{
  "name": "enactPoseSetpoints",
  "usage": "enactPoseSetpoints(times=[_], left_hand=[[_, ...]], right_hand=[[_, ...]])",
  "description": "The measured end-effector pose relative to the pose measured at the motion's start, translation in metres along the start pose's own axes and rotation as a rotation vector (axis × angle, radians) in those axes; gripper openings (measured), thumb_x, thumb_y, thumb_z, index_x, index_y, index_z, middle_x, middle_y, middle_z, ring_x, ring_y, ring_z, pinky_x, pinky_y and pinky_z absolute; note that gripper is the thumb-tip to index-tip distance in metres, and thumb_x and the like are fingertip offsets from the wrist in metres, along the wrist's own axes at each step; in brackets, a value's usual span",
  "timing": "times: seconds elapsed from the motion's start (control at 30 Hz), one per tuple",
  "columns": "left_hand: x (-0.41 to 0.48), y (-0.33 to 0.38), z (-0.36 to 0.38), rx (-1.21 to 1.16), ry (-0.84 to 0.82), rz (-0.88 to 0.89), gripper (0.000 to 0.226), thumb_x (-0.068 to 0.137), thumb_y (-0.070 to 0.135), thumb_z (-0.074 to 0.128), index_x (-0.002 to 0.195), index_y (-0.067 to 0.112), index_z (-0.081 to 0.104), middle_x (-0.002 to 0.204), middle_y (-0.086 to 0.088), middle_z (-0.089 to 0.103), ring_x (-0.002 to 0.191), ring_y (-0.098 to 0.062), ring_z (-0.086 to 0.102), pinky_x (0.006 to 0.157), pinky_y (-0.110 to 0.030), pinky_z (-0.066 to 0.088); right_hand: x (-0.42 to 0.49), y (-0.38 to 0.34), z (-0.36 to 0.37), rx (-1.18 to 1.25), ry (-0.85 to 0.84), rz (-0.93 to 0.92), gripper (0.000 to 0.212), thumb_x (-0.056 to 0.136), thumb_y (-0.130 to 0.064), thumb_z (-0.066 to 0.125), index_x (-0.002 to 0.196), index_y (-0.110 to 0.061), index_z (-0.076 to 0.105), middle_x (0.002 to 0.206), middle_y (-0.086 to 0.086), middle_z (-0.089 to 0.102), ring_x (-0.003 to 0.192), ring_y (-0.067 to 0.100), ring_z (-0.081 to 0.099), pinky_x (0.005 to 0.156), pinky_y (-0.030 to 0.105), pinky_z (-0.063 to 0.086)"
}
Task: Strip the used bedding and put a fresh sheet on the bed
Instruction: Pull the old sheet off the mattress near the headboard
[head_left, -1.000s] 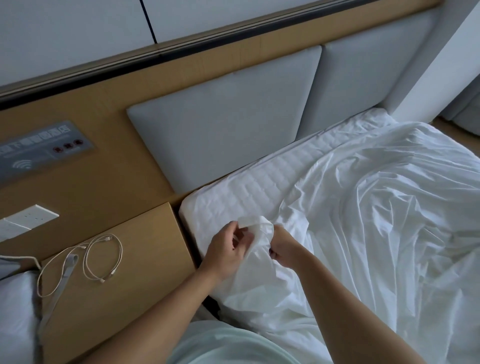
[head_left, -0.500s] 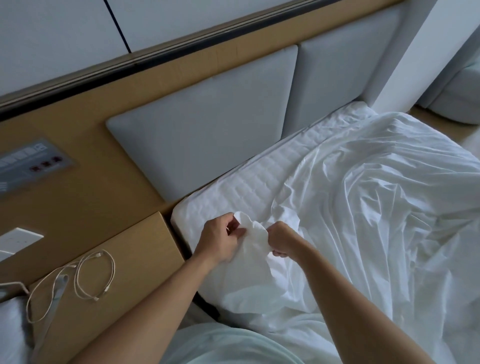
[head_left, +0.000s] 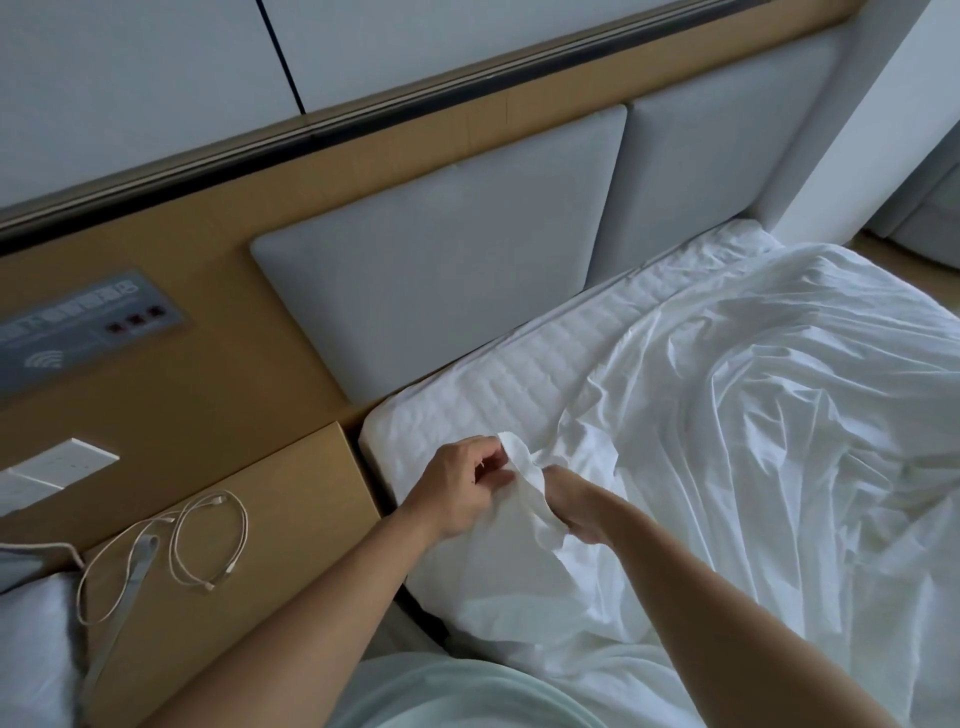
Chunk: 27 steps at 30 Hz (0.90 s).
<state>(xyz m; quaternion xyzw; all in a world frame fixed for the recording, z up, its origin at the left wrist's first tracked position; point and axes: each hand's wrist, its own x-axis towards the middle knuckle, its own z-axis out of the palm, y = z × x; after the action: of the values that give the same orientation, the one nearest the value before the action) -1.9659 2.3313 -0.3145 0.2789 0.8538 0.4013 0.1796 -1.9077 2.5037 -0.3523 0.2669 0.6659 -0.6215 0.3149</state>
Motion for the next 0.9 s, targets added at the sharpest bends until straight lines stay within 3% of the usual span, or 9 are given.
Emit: enactPoseSetpoints(times=[0.07, 0.17, 0.3, 0.4, 0.47, 0.53, 0.67, 0.8, 0.9], left_hand=[[0.003, 0.000, 0.001, 0.047, -0.004, 0.033, 0.025, 0.090, 0.013, 0.070, 0.072, 0.021, 0.053, 0.071, 0.009, 0.054, 0.067, -0.008, 0.050, 0.063, -0.017, 0.039], [0.005, 0.000, 0.006, 0.114, -0.018, 0.055, 0.017, 0.089, 0.015, 0.073, 0.079, 0.011, 0.059, 0.078, 0.002, 0.059, 0.072, -0.014, 0.055, 0.068, -0.025, 0.047], [0.007, -0.001, -0.002, 0.061, 0.024, -0.041, 0.017, 0.079, 0.021, 0.086, 0.079, 0.011, 0.072, 0.081, 0.002, 0.069, 0.074, -0.013, 0.064, 0.072, -0.025, 0.052], [0.003, -0.006, -0.015, 0.001, 0.029, -0.167, 0.029, 0.070, 0.029, 0.093, 0.071, 0.011, 0.070, 0.070, 0.011, 0.071, 0.066, -0.004, 0.063, 0.067, -0.023, 0.054], [-0.005, -0.007, -0.017, -0.068, 0.038, -0.216, 0.049, 0.067, 0.034, 0.094, 0.063, 0.003, 0.056, 0.056, 0.016, 0.061, 0.053, -0.003, 0.055, 0.056, -0.025, 0.054], [-0.014, -0.005, -0.014, -0.149, 0.056, -0.245, 0.061, 0.067, 0.038, 0.093, 0.062, -0.002, 0.047, 0.050, 0.014, 0.053, 0.050, -0.005, 0.049, 0.050, -0.027, 0.053], [-0.024, -0.002, -0.012, -0.180, 0.053, -0.243, 0.046, 0.072, 0.038, 0.091, 0.063, 0.007, 0.058, 0.056, 0.010, 0.061, 0.051, -0.008, 0.055, 0.051, -0.025, 0.052], [-0.037, -0.002, -0.012, -0.205, 0.012, -0.233, 0.045, 0.074, 0.035, 0.089, 0.069, 0.000, 0.060, 0.062, -0.010, 0.064, 0.050, -0.015, 0.056, 0.053, -0.029, 0.050], [-0.042, -0.003, -0.016, -0.187, -0.020, -0.213, 0.040, 0.076, 0.035, 0.087, 0.073, 0.002, 0.064, 0.066, -0.012, 0.066, 0.053, -0.017, 0.059, 0.057, -0.032, 0.053]], right_hand=[[0.001, 0.005, 0.002, -0.007, -0.188, 0.182, 0.019, 0.087, -0.023, 0.052, 0.079, -0.015, 0.067, 0.073, 0.005, 0.060, 0.061, 0.017, 0.056, 0.052, 0.024, 0.044], [0.006, 0.012, 0.010, 0.158, -0.357, 0.167, 0.026, 0.085, -0.017, 0.048, 0.059, -0.020, 0.053, 0.058, -0.002, 0.043, 0.048, 0.011, 0.036, 0.045, 0.022, 0.025], [0.012, 0.015, 0.020, 0.359, -0.286, 0.073, 0.025, 0.091, -0.018, 0.053, 0.067, -0.016, 0.060, 0.063, 0.002, 0.040, 0.054, 0.013, 0.028, 0.054, 0.028, 0.015], [0.017, 0.007, 0.012, 0.533, -0.137, 0.014, 0.017, 0.094, -0.017, 0.058, 0.097, -0.007, 0.072, 0.080, 0.013, 0.062, 0.068, 0.024, 0.057, 0.059, 0.031, 0.040], [0.019, -0.003, 0.006, 0.619, -0.078, 0.002, 0.018, 0.095, -0.017, 0.063, 0.098, -0.002, 0.070, 0.080, 0.013, 0.069, 0.072, 0.026, 0.068, 0.063, 0.032, 0.052], [0.021, -0.010, 0.004, 0.642, -0.040, 0.029, 0.019, 0.093, -0.020, 0.068, 0.095, -0.001, 0.067, 0.071, 0.011, 0.069, 0.063, 0.025, 0.068, 0.057, 0.032, 0.054], [0.023, -0.009, 0.007, 0.647, -0.038, 0.048, 0.038, 0.093, -0.029, 0.070, 0.113, 0.003, 0.066, 0.085, 0.018, 0.073, 0.074, 0.031, 0.072, 0.067, 0.037, 0.057], [0.021, -0.008, 0.007, 0.568, -0.042, -0.004, 0.032, 0.091, -0.026, 0.073, 0.110, -0.001, 0.068, 0.090, 0.019, 0.075, 0.082, 0.033, 0.074, 0.073, 0.042, 0.061], [0.022, -0.009, 0.006, 0.450, -0.014, -0.038, 0.029, 0.091, -0.026, 0.073, 0.109, -0.005, 0.068, 0.099, 0.018, 0.075, 0.088, 0.033, 0.073, 0.086, 0.048, 0.058]])
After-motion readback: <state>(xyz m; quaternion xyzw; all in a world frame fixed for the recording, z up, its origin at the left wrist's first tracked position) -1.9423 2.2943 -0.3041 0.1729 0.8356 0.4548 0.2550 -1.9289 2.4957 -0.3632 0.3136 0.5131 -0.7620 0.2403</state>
